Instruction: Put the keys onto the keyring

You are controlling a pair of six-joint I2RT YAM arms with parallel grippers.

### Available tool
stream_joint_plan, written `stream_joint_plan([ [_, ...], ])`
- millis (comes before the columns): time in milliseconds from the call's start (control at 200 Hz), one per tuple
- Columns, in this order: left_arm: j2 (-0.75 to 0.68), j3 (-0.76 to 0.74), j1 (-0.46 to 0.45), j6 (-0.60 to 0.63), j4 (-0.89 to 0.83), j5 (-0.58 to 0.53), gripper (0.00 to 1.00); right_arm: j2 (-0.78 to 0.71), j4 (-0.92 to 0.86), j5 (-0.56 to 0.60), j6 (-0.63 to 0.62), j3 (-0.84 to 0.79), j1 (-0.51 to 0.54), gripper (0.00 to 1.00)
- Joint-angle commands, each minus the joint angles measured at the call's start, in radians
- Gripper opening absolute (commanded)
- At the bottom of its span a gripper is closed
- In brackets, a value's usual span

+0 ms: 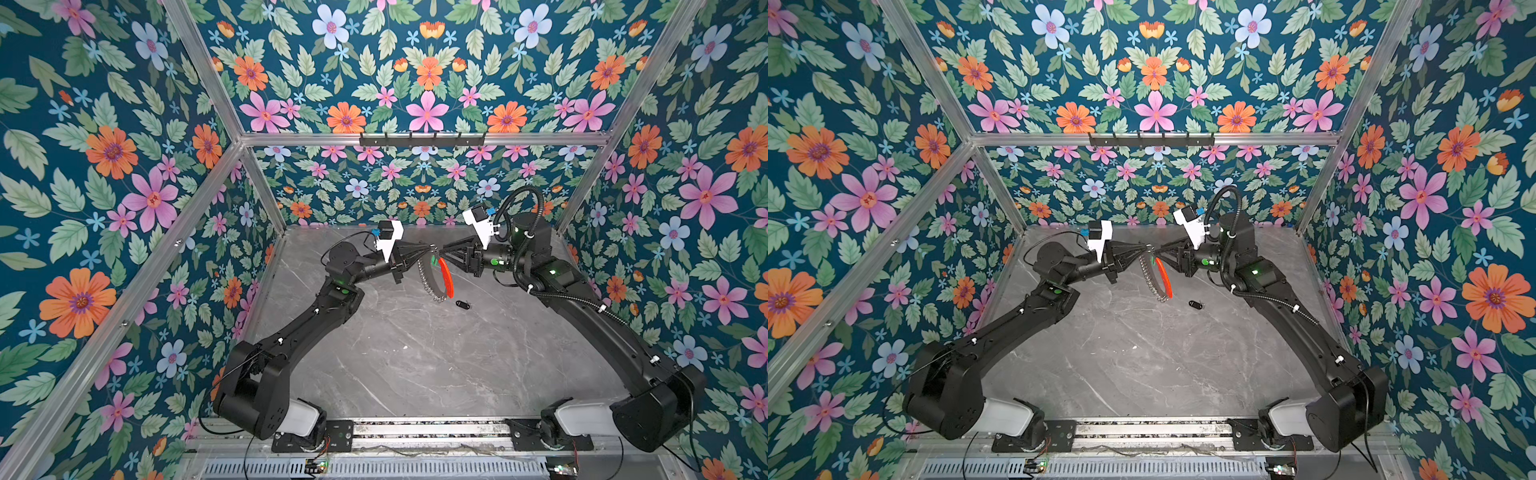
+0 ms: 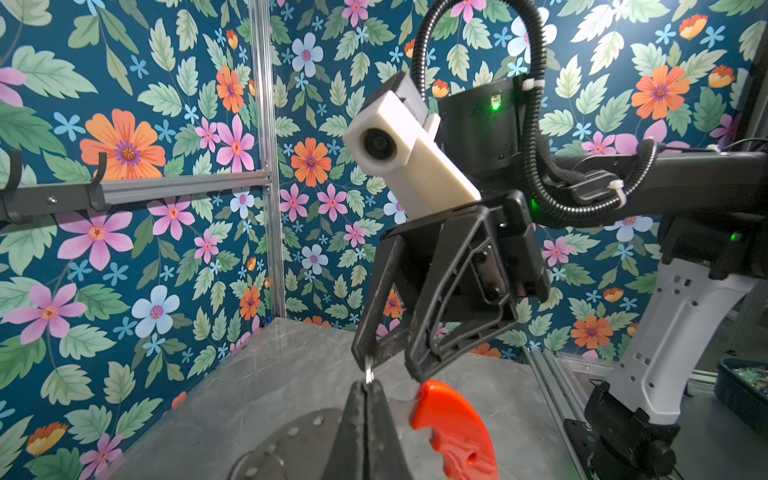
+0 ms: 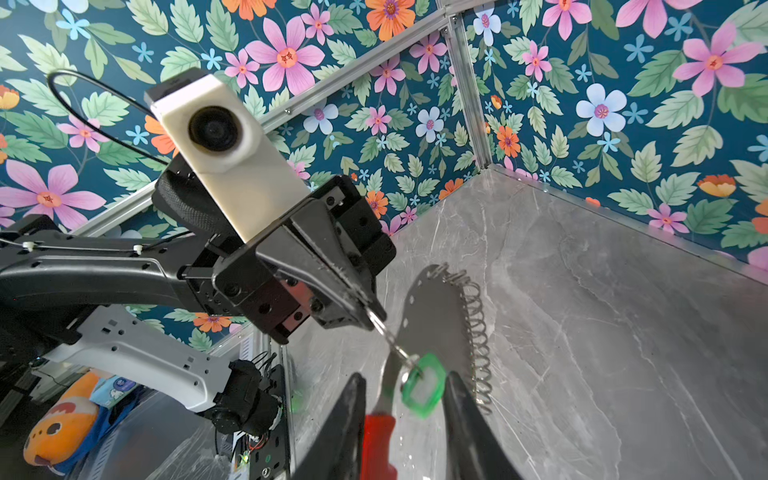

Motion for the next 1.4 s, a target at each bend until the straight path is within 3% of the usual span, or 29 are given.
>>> stream_joint_plan([
  [0, 0.002, 0.002, 0.001, -0.031, 0.097, 0.002, 0.00, 0.005, 0.057, -0.042, 0.032, 0.009, -0.008, 0.33],
  [255, 0.015, 0.012, 0.001, -0.057, 0.126, 0.015, 0.00, 0.028, 0.080, -0.101, 0.049, 0.031, -0.017, 0.35],
  [450, 0.022, 0.012, 0.001, -0.077, 0.153, 0.007, 0.00, 0.044, 0.104, -0.141, 0.080, 0.025, -0.017, 0.22],
  [605, 0.032, 0.011, 0.001, -0.102, 0.185, -0.001, 0.00, 0.042, 0.123, -0.152, 0.095, 0.006, -0.017, 0.00],
  [1170, 0.087, -0.002, 0.000, -0.218, 0.382, -0.020, 0.00, 0.116, 0.139, -0.276, 0.181, 0.034, -0.016, 0.02],
  [1395, 0.092, -0.012, 0.000, -0.225, 0.393, -0.021, 0.00, 0.069, 0.076, -0.201, 0.122, 0.031, -0.017, 0.26],
])
